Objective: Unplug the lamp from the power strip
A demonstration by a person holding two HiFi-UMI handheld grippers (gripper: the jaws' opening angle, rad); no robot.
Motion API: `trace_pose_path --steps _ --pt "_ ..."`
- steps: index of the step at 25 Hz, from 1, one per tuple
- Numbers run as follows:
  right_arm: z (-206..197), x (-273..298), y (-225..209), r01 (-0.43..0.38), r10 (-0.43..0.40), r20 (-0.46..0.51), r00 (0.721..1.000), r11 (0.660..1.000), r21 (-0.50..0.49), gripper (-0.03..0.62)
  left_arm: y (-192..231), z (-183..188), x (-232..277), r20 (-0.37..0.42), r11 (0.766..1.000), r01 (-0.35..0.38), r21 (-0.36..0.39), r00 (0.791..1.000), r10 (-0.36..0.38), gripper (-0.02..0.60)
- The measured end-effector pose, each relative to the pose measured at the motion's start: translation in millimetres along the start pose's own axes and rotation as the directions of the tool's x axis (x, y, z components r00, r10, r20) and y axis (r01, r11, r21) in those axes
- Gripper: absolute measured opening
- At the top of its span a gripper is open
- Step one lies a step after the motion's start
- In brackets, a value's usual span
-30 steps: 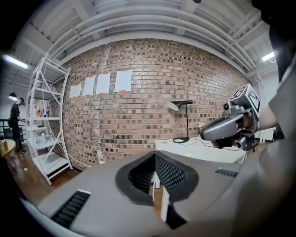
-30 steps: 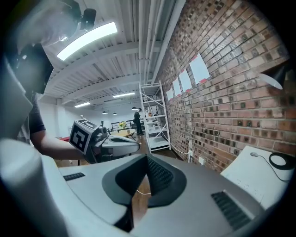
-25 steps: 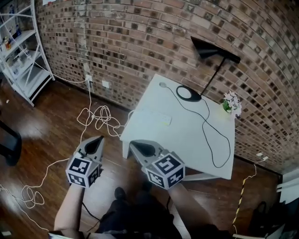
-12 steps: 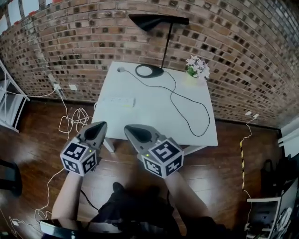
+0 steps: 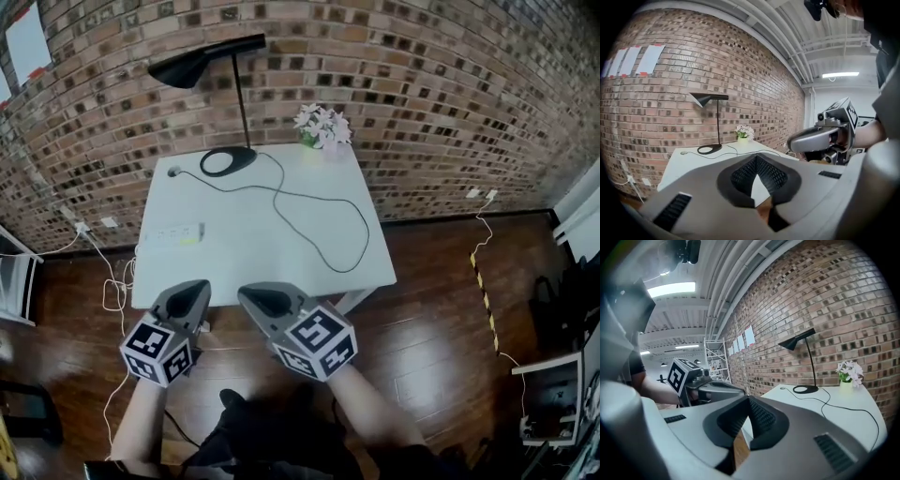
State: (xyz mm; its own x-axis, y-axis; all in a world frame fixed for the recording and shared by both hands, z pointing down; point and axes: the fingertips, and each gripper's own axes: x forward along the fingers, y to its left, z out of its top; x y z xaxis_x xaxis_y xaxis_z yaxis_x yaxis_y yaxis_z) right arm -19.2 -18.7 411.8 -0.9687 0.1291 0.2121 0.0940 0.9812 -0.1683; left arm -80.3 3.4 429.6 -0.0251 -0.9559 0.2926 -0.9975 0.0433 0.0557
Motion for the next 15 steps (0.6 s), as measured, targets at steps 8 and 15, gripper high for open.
trace_pose_path --steps 8,15 --pt "6.3 -37.2 -26.0 0.034 -0.032 0.038 0.999 0.998 -0.051 0.002 -29.7 25.4 26.0 0.062 0.999 -0.033 0.025 0.998 0.032 -0.005" --pt "20.5 -38.1 -26.8 0.076 -0.066 0.123 0.990 0.994 -0.075 0.000 -29.5 36.1 12.0 0.084 0.999 -0.004 0.047 0.996 0.000 -0.006"
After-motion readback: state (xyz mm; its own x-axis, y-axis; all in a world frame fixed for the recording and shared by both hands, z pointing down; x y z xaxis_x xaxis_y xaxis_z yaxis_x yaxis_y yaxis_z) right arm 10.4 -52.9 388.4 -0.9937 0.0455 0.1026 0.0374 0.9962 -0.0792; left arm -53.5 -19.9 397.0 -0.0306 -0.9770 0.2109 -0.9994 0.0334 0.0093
